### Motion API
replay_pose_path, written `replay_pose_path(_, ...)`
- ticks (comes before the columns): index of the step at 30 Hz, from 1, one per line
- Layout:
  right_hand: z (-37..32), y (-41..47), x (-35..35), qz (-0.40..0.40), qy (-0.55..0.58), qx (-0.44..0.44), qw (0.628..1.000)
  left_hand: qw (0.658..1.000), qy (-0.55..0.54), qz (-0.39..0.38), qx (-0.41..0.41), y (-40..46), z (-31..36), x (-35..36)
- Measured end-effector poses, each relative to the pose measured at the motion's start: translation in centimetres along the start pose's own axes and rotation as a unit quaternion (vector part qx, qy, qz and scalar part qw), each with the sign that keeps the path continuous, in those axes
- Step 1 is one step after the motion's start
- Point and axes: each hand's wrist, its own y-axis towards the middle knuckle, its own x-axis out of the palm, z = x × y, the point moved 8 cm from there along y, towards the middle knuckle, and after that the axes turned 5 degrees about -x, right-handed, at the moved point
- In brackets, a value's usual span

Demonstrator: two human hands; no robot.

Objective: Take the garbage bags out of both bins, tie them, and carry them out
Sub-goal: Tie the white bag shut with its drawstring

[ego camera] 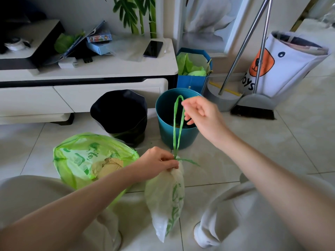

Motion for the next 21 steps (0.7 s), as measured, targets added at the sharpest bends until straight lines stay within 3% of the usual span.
replay_pose_path(3, 3.2, -1.5, 3.5, -0.107, -0.077, 0.073, 0.989, 0.998, -0.068, 0.007, -0.011, 0.0, -0.2, -0.6)
replay_pose_path(5, 4.6, -3.4, 6.2, -0.232, -0.143, 0.113, 0.956, 0.994, -0.106, 0.013, -0.022, 0.0, -0.6, -1.1)
replay_pose_path(7, 4.9, -4.7, 7.8, -0.292, -0.167, 0.117, 0.934, 0.986, -0.157, 0.022, -0.042, 0.2, -1.5, -1.6)
replay_pose_path(12, 4.4, -4.4, 7.0, -0.266, -0.183, 0.086, 0.942, 0.964, -0.240, 0.057, -0.098, 0.5, -3.5, -2.6)
replay_pose_path(17, 3.3, -4.5, 6.8, -0.298, -0.172, 0.047, 0.938, 0.934, -0.324, 0.065, -0.135, 0.8, -4.7, -2.8)
replay_pose_path(21, 2.6, -5.2, 7.2, -0.371, -0.143, 0.072, 0.915, 0.915, -0.372, 0.072, -0.137, 0.8, -5.1, -3.3)
